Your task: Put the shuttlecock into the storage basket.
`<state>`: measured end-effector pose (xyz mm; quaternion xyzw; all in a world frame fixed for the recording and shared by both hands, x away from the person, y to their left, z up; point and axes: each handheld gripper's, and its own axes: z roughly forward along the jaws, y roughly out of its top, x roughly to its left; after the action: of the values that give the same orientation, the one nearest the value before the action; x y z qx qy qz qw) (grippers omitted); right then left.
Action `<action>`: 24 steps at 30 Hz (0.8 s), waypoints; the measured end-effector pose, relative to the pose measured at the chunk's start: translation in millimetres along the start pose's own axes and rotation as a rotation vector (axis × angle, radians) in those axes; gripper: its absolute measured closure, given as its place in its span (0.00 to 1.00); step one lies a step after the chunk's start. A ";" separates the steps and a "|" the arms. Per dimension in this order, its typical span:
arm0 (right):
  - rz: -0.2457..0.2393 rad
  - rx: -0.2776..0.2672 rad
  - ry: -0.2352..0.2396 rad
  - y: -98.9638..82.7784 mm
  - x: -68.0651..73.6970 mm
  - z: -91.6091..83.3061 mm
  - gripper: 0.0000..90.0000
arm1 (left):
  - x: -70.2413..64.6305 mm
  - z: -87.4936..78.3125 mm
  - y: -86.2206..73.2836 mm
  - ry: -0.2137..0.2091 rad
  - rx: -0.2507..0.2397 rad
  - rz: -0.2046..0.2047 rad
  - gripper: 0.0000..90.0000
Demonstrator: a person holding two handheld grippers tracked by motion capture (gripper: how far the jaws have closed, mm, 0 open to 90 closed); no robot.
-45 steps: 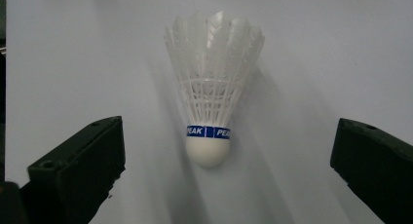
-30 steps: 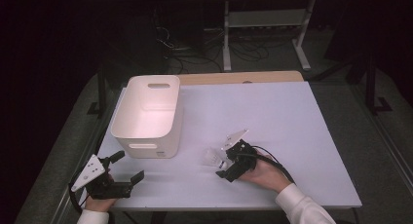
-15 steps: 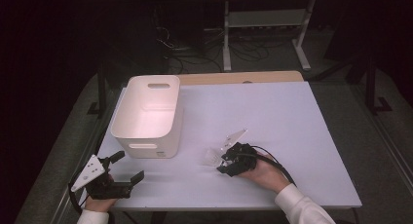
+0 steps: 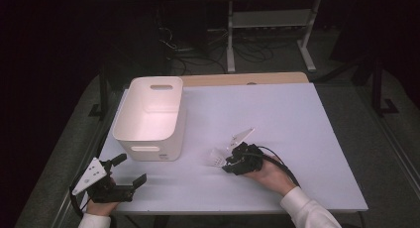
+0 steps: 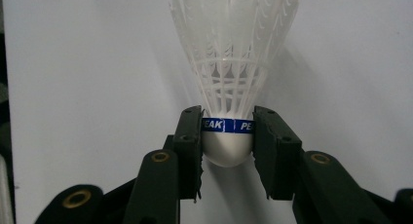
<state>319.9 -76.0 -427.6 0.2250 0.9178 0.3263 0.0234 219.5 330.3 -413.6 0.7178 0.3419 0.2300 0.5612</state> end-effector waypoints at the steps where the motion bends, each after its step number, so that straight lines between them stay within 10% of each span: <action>1: 0.000 0.000 0.000 0.0 0.0 0.0 0.71 | 0.0 -0.1 0.0 0.000 0.001 0.000 0.00; 24: 0.013 -0.112 0.031 27.7 -0.9 -37.1 0.71 | -0.4 -0.1 0.2 -0.002 -0.005 -0.004 0.00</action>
<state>324.6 -79.2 -381.7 0.2241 0.8968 0.3809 0.0195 219.3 330.0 -413.4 0.7159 0.3420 0.2292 0.5639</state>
